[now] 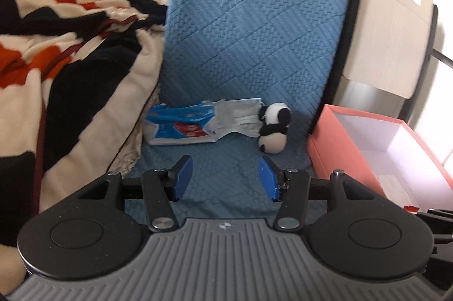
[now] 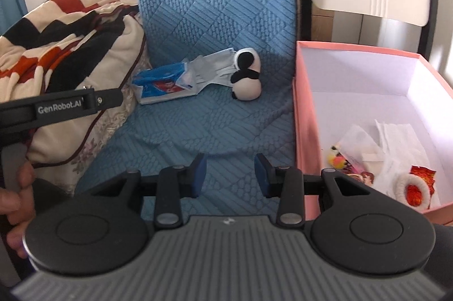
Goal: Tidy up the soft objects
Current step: 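Withdraw both open grippers from the box back over the chair seat, then move the right gripper down to the panda plush while the left approaches the wipe pack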
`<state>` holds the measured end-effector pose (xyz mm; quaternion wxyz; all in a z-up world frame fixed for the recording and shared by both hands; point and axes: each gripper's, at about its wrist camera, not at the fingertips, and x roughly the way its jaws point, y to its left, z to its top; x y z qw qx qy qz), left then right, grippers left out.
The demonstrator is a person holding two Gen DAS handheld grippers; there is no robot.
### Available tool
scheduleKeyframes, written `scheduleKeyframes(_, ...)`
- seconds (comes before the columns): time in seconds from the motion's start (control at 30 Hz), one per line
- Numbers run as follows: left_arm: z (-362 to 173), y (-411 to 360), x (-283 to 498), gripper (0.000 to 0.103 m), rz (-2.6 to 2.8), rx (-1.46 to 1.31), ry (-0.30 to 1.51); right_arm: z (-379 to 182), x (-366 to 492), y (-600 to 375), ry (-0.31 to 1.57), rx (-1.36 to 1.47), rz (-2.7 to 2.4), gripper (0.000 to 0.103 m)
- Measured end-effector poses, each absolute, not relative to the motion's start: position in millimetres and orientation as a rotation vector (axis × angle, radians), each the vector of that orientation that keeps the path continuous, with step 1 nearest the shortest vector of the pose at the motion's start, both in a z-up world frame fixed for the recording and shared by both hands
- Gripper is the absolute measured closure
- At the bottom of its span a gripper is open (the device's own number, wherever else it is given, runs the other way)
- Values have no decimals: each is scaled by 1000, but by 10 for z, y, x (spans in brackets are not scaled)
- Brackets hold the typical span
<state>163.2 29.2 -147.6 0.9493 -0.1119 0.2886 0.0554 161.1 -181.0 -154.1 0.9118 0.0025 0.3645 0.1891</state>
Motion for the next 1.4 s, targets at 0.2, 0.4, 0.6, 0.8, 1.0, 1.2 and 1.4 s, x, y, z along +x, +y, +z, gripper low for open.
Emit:
scheduleKeyframes(0.2, -1586, 536, 1657, 45, 151, -290, 582, -1553, 1715, -1657, 744, 1, 416, 63)
scheduleKeyframes(0.4, -1724, 662, 1742, 44, 149, -346, 578, -1616, 1846, -1526, 739, -8, 438, 63)
scheduleKeyframes(0.6, -1914, 838, 1916, 34, 180, -450, 577, -1661, 1998, -1410, 726, -21, 452, 63)
scheduleKeyframes(0.8, -1994, 897, 2081, 34, 186, -468, 599, -1703, 2168, -1340, 719, -17, 459, 63)
scheduleKeyframes(1.0, -2066, 975, 2244, 34, 209, -509, 612, -1752, 2370, -1250, 720, -10, 457, 63)
scheduleKeyframes(1.2, -2177, 974, 2496, 34, 205, -548, 645, -1824, 2594, -1186, 718, -23, 446, 63)
scheduleKeyframes(1.4, -2241, 896, 2725, 33, 179, -534, 682, -1895, 2791, -1187, 724, -39, 433, 63)
